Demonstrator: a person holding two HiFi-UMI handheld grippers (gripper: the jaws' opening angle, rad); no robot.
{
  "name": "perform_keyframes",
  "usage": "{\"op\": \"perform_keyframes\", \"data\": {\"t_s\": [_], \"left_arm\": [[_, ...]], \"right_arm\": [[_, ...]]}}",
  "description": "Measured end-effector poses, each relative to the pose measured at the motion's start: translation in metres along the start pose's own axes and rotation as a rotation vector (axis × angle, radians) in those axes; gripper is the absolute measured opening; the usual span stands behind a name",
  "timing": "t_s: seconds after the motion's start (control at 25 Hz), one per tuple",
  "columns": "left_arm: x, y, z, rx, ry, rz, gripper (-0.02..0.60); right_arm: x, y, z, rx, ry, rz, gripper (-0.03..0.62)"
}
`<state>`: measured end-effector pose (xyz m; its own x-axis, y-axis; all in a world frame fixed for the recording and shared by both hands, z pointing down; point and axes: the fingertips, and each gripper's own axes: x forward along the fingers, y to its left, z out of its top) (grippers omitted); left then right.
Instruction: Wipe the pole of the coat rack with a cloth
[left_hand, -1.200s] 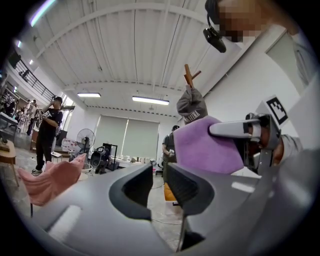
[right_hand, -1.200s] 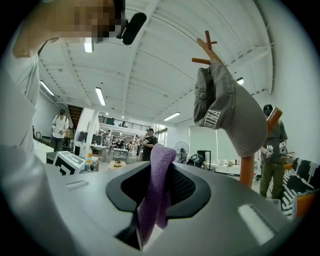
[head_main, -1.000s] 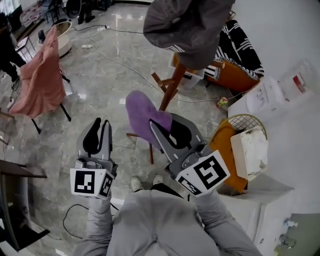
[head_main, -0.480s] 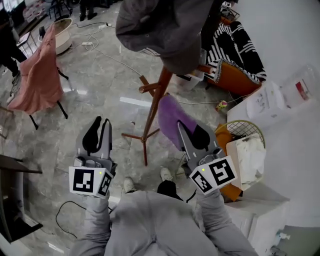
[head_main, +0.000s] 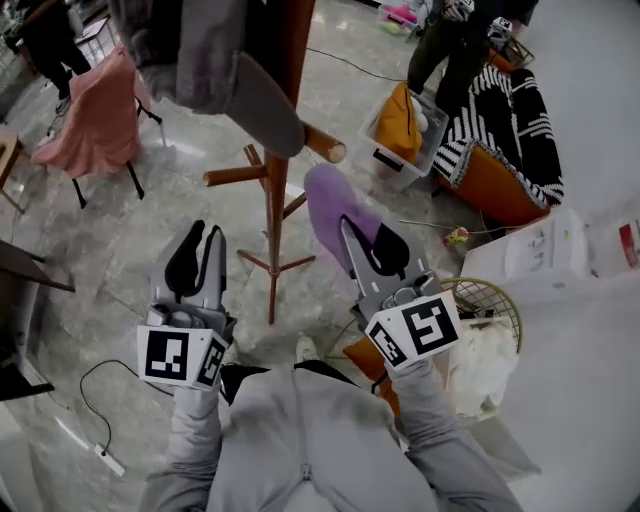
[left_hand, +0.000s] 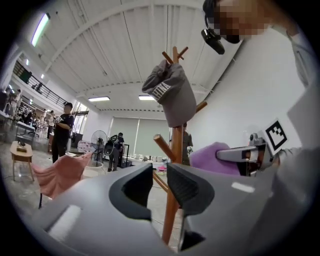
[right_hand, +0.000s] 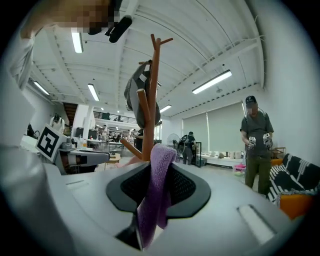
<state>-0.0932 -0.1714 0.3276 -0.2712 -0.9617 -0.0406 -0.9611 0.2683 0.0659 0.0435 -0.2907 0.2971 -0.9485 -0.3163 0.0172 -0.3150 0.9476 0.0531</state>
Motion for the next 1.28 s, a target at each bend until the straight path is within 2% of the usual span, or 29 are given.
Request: {"op": "perform_keyframes", "data": {"t_s": [0.24, 0.44, 0.68, 0.92, 1.28], "left_arm": [[-0.013, -0.027, 0.001, 0.034, 0.027, 0.109, 0.089], [-0.026, -0.024, 0.008, 0.060, 0.036, 0.175, 0.089], [-0.034, -0.015, 0.011, 0.065, 0.035, 0.203, 0.089], [-0.041, -0.009, -0.001, 0.061, 0.070, 0.214, 0.089], [-0.050, 0.012, -0.019, 0.033, 0.101, 0.250, 0.089]], "right_arm": [[0.014, -0.012, 0.017, -0.064, -0.068, 0.114, 0.080], [0.021, -0.014, 0.028, -0.044, -0.115, 0.140, 0.080], [0.030, 0.001, 0.048, -0.046, -0.186, 0.164, 0.081], [0.047, 0.021, 0.022, -0.074, -0.134, 0.208, 0.080], [0.073, 0.037, -0.032, 0.009, -0.025, 0.254, 0.080]]}}
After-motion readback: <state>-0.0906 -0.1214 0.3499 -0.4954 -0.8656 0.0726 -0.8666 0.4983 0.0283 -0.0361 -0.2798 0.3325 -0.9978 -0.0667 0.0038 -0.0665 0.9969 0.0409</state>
